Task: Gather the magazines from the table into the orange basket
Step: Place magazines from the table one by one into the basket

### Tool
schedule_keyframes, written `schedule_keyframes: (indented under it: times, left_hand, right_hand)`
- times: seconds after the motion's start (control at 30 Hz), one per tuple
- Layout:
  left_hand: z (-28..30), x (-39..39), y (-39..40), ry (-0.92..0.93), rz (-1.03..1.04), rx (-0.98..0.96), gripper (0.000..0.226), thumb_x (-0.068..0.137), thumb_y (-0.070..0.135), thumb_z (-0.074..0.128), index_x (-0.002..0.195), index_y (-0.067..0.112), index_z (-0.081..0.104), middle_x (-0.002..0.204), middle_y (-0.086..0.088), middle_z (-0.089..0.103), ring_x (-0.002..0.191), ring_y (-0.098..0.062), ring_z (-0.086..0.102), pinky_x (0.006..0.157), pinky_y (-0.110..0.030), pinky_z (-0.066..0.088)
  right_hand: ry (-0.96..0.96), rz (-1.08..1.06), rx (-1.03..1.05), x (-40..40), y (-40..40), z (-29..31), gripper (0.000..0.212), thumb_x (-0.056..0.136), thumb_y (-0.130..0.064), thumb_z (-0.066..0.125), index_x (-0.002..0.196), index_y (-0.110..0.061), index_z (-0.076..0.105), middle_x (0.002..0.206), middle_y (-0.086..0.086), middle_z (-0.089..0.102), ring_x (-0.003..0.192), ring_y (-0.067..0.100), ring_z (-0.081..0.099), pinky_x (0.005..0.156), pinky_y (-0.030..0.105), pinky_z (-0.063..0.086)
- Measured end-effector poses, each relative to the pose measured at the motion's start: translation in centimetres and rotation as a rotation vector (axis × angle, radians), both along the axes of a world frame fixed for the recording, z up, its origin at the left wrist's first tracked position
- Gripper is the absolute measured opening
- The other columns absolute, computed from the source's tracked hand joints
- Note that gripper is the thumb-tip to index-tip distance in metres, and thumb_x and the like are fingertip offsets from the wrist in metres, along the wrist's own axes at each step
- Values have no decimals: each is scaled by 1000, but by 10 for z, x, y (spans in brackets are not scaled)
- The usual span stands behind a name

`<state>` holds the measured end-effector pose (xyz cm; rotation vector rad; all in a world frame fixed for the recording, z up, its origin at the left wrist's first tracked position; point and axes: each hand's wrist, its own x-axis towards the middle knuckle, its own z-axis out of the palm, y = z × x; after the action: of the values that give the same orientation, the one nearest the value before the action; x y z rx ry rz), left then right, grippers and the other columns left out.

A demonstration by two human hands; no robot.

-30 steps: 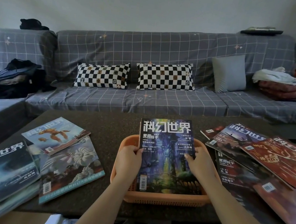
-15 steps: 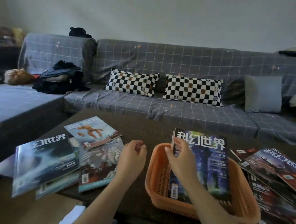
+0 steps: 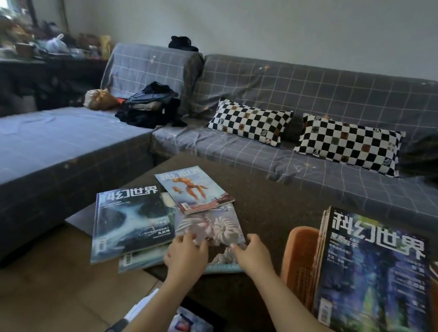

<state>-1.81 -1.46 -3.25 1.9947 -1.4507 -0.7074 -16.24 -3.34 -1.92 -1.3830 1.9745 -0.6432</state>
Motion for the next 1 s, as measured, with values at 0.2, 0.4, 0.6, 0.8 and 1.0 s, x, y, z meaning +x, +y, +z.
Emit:
schedule_keyframes:
  times: [0.2, 0.4, 0.6, 0.8, 1.0]
  left_hand:
    - [-15, 14, -7, 124, 116, 7, 41, 96, 31, 51, 131, 9, 48, 134, -16, 46, 121, -33, 47, 103, -44, 38]
    - [-10, 35, -13, 215, 200, -10, 49, 93, 28, 61, 134, 2, 50, 123, -13, 62, 100, -24, 58, 76, -31, 42]
    - [-9, 52, 5, 335, 164, 7, 41, 78, 23, 79, 113, 5, 66, 102, -9, 72, 86, -23, 67, 69, -32, 53]
    - [-4, 64, 37, 607, -9, 179, 21, 88, 2, 64, 108, 5, 57, 91, -15, 68, 67, -25, 68, 58, -35, 59]
    - [-7, 68, 85, 607, -46, -28, 27, 95, -1, 50, 111, 20, 52, 103, -14, 65, 89, -38, 67, 72, -50, 55]
  right_hand:
    - [187, -34, 129, 9, -7, -18, 53, 88, -46, 51, 133, -17, 46, 137, 9, 44, 127, 28, 38, 102, 40, 38]
    - [249, -115, 145, 12, 4, -21, 56, 87, -50, 54, 132, -16, 48, 135, 11, 39, 122, 26, 41, 97, 35, 42]
    - [232, -217, 105, 11, 40, -28, 67, 80, -51, 62, 129, -8, 46, 130, 13, 47, 118, 27, 49, 89, 32, 43]
    - [201, -157, 87, 3, 80, -37, 62, 78, -50, 64, 119, -4, 53, 116, 12, 60, 105, 26, 59, 80, 30, 50]
    - [124, -53, 45, 1, 107, -39, 49, 78, -49, 65, 106, -11, 55, 106, 6, 63, 94, 20, 61, 73, 31, 49]
